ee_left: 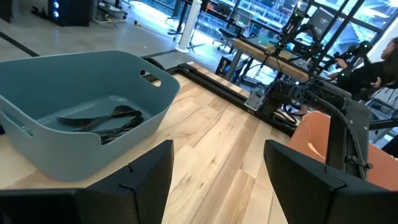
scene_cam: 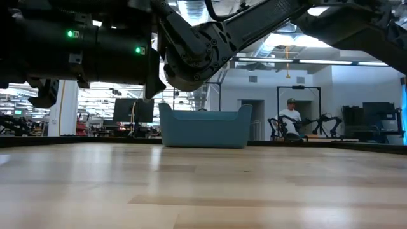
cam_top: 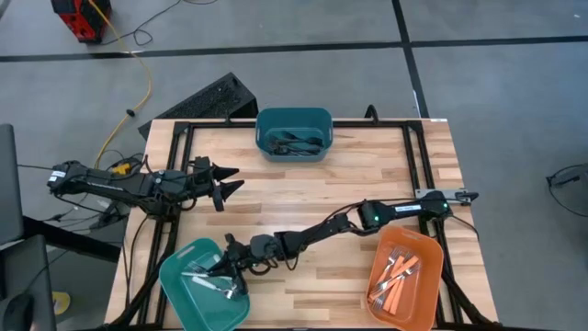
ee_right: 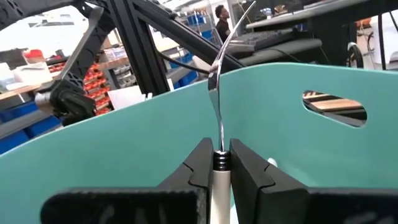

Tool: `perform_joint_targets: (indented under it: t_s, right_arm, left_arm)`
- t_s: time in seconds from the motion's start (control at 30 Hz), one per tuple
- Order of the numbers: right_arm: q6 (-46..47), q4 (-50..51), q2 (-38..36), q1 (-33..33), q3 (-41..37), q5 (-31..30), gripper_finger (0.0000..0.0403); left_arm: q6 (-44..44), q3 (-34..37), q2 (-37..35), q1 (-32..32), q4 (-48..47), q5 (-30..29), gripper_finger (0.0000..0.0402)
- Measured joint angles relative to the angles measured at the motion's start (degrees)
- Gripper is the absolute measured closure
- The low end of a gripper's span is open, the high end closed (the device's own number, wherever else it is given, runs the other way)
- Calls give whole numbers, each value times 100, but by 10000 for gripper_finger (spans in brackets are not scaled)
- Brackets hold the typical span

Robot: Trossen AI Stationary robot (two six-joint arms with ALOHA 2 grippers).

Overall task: Sort silverware by color (type)
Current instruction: Put the white fork into the green blue bin, then return to Home Position

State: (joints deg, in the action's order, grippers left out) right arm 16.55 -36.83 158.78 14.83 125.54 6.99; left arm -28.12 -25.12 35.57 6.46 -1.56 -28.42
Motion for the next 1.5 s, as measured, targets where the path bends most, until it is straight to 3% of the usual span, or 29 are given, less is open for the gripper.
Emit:
perform_joint_targets:
  t_s: [0.2,0.93,1.23,1.5]
  right_arm:
    - [227,188,-4,6,7,-281,324]
    - [94,260,-4,-31,7,-237,300]
    - [-198,539,-490,-218,-1,644,274]
    - [-451,2051,-1413,-612,-4,1706,275]
  left_arm:
    - [0,0,0,0,0,-7,167]
    - [-10,0,0,0,-2,-4,167]
    - [-151,-152,0,0,-59,422,167]
    - [97,-555,-44,-2,-428,524,167]
